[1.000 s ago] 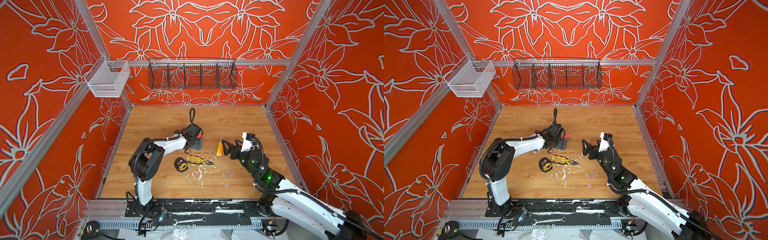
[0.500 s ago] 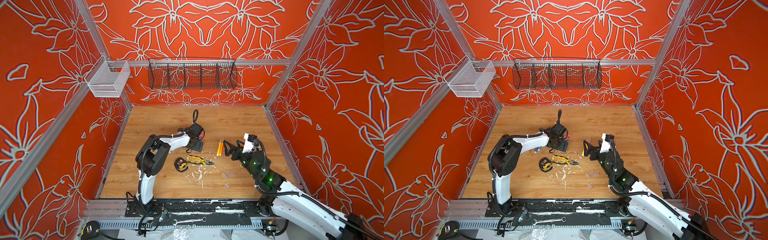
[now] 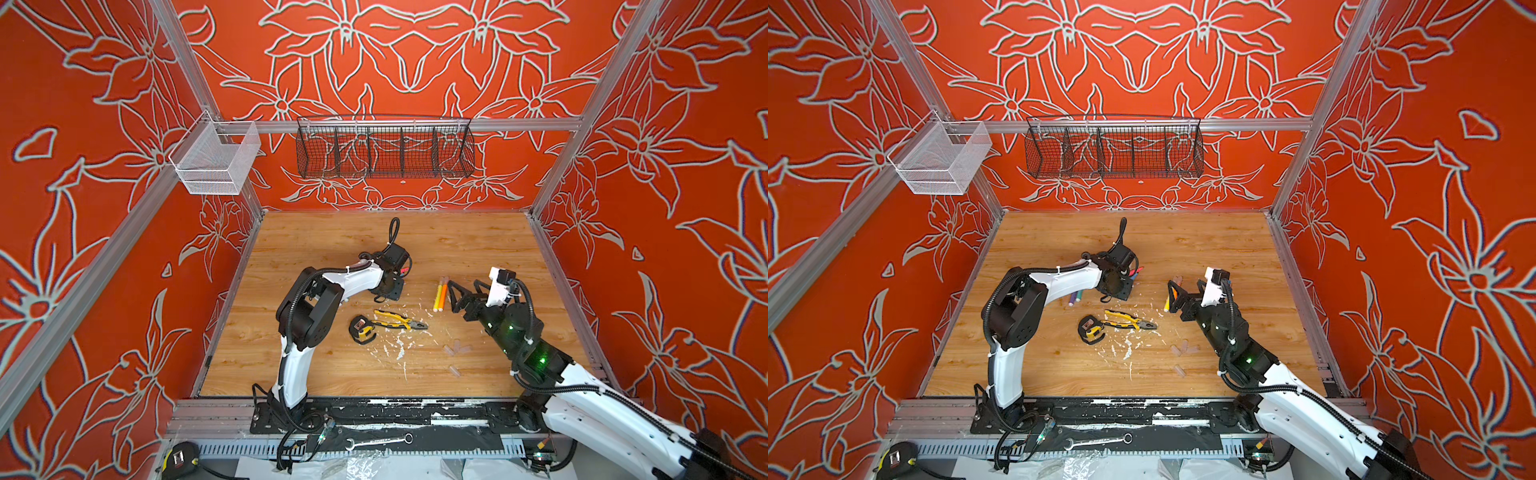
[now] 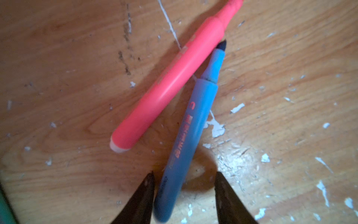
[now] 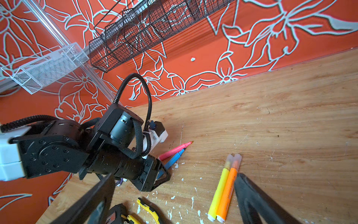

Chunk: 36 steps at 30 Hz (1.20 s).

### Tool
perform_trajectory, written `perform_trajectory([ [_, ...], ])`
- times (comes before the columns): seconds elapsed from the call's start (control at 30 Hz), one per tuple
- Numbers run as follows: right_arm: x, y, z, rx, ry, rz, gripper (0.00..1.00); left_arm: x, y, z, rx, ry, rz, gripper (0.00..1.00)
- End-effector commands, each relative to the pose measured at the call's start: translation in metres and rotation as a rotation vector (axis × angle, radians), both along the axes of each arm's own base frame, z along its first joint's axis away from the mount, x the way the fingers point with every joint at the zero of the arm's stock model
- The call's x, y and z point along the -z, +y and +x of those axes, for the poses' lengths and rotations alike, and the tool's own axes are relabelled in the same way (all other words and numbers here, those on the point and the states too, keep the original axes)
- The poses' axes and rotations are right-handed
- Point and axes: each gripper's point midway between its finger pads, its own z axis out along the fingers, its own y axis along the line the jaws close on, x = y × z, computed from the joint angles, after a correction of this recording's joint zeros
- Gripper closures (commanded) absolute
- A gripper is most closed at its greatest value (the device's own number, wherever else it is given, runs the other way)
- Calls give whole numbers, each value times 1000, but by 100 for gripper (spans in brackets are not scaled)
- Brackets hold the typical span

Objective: Insert the pens into the pen caps
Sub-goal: 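Lower the left gripper over the blue marker, then close the left gripper on the blue marker and lift it upright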

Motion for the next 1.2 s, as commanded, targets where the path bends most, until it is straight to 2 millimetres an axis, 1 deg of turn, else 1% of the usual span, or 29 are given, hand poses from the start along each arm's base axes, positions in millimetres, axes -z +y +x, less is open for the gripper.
perform_trajectory([
  [0.0,2,-5,0,20,-4,1,2,18,12,-8,-11,61,68,55],
  [0.07,1,-5,0,21,-5,2,2,18,13,-6,-13,61,85,59],
  [0.43,2,-6,0,22,-3,12,2,25,19,2,-10,61,153,60],
  [0.47,3,-5,0,20,-2,12,2,26,18,2,-6,63,154,63],
  [0.63,0,-7,0,27,-8,19,2,30,13,2,19,71,134,84],
  [0.7,-1,-9,0,32,-12,23,2,26,8,4,33,66,112,90],
  [0.77,-3,-11,-1,41,-20,28,3,18,0,8,56,51,81,95],
  [0.83,-5,-15,-1,58,-29,26,3,0,-11,16,86,24,41,100],
  [0.87,-7,-18,-2,69,-37,26,4,-10,-17,20,100,11,19,100],
  [0.97,-14,-29,-5,111,-58,28,8,-62,-38,27,160,-82,-94,100],
  [1.03,-18,-36,-8,135,-79,33,8,-104,-50,24,197,-178,-187,100],
  [1.07,-20,-39,-9,141,-89,36,8,-120,-54,20,216,-220,-229,100],
  [1.1,-22,-40,-10,144,-99,37,8,-139,-56,14,238,-267,-274,100],
  [1.17,-23,-40,-11,141,-109,44,10,-168,-57,-2,273,-350,-336,100],
])
